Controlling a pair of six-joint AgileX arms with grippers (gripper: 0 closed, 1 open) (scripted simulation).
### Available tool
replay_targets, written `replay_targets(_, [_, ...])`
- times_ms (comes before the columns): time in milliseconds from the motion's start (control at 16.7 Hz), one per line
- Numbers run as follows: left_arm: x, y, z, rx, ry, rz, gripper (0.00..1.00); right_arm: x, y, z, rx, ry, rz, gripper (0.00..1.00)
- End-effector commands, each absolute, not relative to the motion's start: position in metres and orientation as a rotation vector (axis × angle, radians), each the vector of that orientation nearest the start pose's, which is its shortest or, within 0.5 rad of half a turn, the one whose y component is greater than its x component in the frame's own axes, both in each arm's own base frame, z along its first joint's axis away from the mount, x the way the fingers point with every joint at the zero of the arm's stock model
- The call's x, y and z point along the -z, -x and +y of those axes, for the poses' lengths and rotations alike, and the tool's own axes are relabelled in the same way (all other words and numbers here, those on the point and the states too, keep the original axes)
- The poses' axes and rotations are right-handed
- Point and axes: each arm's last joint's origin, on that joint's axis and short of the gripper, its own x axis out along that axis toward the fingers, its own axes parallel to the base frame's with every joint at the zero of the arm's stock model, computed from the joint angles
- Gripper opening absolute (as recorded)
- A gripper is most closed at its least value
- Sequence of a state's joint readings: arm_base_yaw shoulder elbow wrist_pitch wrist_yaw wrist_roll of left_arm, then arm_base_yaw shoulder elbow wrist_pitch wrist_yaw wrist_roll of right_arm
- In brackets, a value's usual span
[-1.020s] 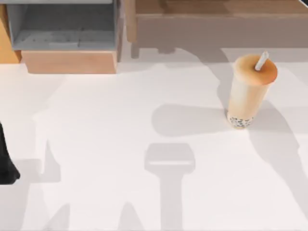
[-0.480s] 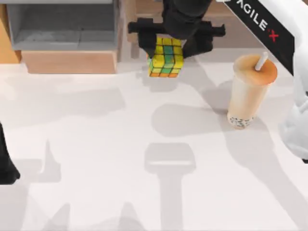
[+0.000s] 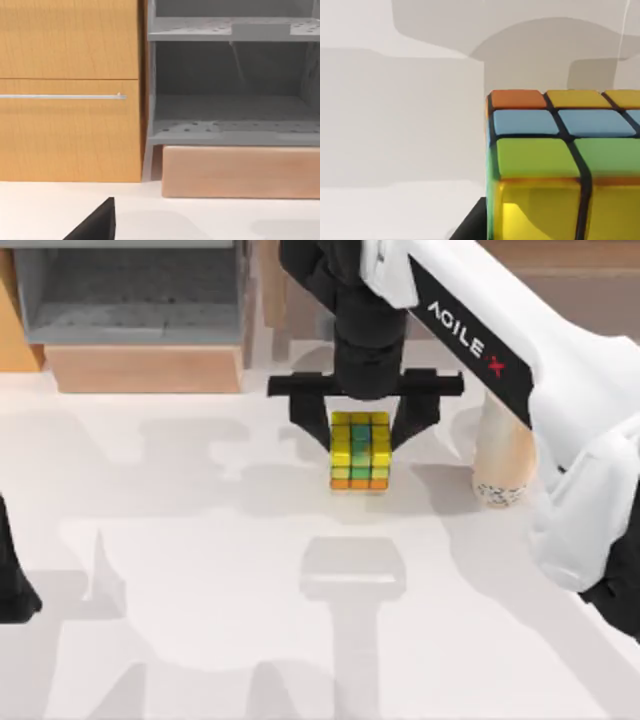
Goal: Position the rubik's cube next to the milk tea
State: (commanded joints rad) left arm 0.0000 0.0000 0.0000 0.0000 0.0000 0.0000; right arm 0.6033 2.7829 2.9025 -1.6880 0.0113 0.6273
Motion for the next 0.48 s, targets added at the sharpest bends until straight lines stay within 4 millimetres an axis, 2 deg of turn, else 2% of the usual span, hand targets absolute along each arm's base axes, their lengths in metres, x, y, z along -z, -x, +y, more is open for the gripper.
replay_targets(480, [-0.1600,-0.1057,-0.0012,0.000,0.000,0.000,1.00,-0.1829,-0.4156,0.2961,0.001,-0.013,1.563,0.00])
